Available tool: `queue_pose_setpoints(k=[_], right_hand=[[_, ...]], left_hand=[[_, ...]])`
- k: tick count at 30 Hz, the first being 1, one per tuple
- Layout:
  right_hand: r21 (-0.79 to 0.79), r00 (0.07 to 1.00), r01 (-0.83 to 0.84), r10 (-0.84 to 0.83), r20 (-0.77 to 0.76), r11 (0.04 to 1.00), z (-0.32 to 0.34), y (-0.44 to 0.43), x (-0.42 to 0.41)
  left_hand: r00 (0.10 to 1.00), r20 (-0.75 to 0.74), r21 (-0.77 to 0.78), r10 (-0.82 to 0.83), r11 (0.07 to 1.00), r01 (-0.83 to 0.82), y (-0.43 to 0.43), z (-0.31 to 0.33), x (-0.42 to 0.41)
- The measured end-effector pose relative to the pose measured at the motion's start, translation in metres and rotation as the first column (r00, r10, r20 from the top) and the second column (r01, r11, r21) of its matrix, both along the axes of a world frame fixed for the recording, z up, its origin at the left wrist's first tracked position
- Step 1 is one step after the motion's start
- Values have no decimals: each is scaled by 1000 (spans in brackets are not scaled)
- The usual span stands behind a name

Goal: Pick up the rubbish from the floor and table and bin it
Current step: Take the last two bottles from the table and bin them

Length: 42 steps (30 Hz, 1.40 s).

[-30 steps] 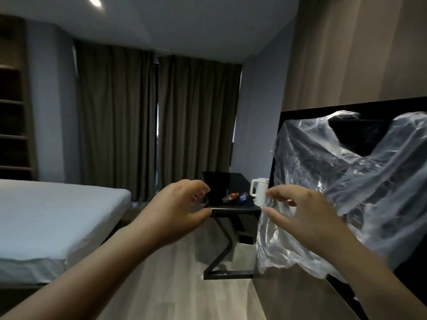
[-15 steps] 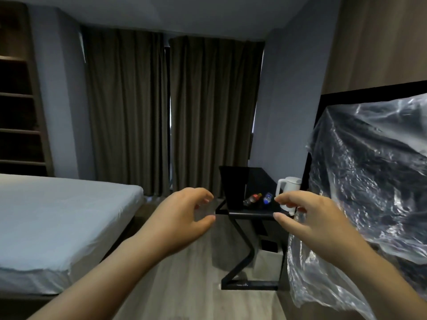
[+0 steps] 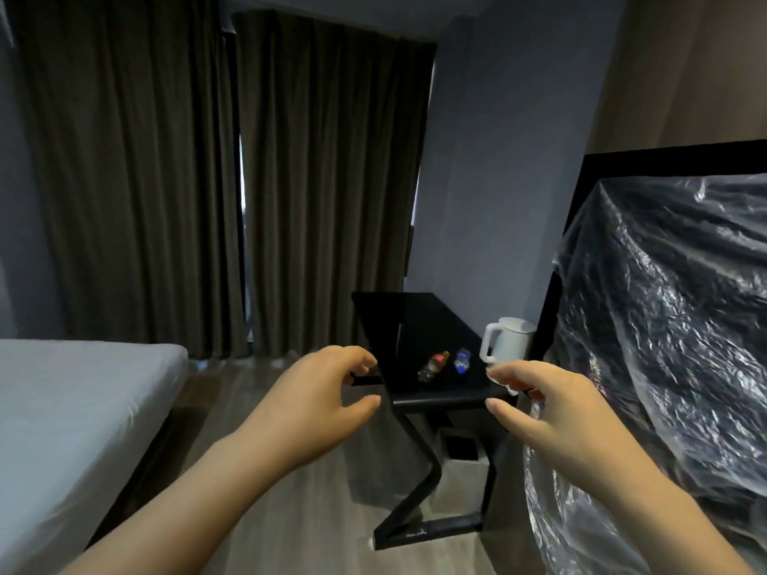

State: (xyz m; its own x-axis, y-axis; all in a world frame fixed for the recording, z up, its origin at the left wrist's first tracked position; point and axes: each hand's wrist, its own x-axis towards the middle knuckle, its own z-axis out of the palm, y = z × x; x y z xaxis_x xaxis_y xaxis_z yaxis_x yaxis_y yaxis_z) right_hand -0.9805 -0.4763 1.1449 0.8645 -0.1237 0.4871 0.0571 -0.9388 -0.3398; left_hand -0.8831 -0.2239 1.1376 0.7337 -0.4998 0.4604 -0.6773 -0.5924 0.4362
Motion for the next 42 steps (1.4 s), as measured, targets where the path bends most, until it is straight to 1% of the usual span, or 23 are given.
queue_pose_setpoints(k=[7,11,15,21,25,29,36,42], right_hand=[[-13,991,82,-82,-110,997,-23,-1,77],[-14,984,115,-116,-133,993,-33,-20,121],[-8,984,123,-123,-131,992,-44,-49,174],[74,984,128,-118,-131,989,-52,-111,258],[79,983,126,-114,-147,989,-54,-153,307],[100,978,133,-114,-174,986,-60,-186,346],[123,964,173,-142,-226,977,-79,-230,415],[139,948,261,-227,-223,955,-96,-262,488]], left_hand=[[993,-99,19,-68,997,70,-13,-31,99],[990,-114,0,-80,997,80,-33,-43,150],[989,-125,18,-81,996,84,-61,-51,199],[992,-107,52,-66,996,72,-117,-46,285],[991,-113,36,-72,996,76,-166,-49,334],[981,-166,22,-106,994,111,-204,-59,375],[967,-194,21,-163,985,170,-258,-79,459],[942,-243,-12,-233,971,237,-301,-95,546]])
